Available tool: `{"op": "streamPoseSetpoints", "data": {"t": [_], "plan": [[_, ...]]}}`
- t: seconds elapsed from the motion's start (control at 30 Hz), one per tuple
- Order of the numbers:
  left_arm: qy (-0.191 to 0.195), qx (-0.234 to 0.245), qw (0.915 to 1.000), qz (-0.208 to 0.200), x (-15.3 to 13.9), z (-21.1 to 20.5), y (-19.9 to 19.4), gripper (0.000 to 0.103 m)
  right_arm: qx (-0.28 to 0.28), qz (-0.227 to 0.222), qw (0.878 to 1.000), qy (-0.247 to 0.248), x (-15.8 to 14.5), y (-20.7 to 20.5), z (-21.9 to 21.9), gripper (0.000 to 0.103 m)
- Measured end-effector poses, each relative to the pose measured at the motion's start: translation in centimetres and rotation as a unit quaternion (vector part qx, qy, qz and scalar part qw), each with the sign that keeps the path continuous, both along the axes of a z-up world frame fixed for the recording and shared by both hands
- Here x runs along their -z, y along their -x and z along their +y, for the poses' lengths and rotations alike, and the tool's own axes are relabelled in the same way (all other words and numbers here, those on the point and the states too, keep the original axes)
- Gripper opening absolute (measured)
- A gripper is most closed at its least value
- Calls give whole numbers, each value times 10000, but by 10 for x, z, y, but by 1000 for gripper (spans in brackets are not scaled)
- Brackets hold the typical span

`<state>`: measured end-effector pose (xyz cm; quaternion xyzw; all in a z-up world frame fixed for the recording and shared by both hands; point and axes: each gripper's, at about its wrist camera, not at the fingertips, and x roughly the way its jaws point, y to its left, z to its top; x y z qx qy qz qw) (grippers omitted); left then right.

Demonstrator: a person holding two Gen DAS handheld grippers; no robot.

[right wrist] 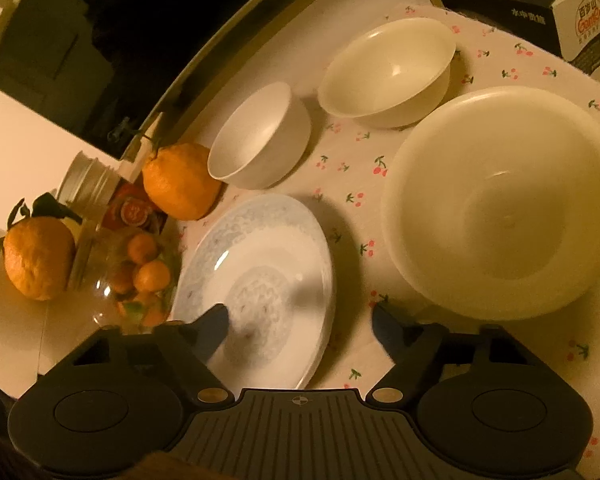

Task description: Organize plates and bowls

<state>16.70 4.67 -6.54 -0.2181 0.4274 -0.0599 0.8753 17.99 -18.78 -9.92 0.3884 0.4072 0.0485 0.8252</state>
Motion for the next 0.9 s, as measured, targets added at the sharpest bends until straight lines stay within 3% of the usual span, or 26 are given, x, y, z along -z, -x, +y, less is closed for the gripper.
{"op": "streamPoseSetpoints", "data": {"t": [0.13,0.27,0.43,0.53,0.9], "plan": [[74,-161,9998,-52,3,4,-1,33,110,17,9999,28,5,-4,4,38],[51,-140,9999,-30,5,6,-1,21,257,-8,9997,39,7,-4,4,31],[157,-180,9997,85,7,10,0,15,369,21,9993,78,9,-3,0,15],[199,-210,9995,122,5,12,2,12,335,17,9994,124,9,-2,0,13],[-271,341,9991,10,-9,1,11,11,139,-28,9996,225,-3,10,-5,13]]}}
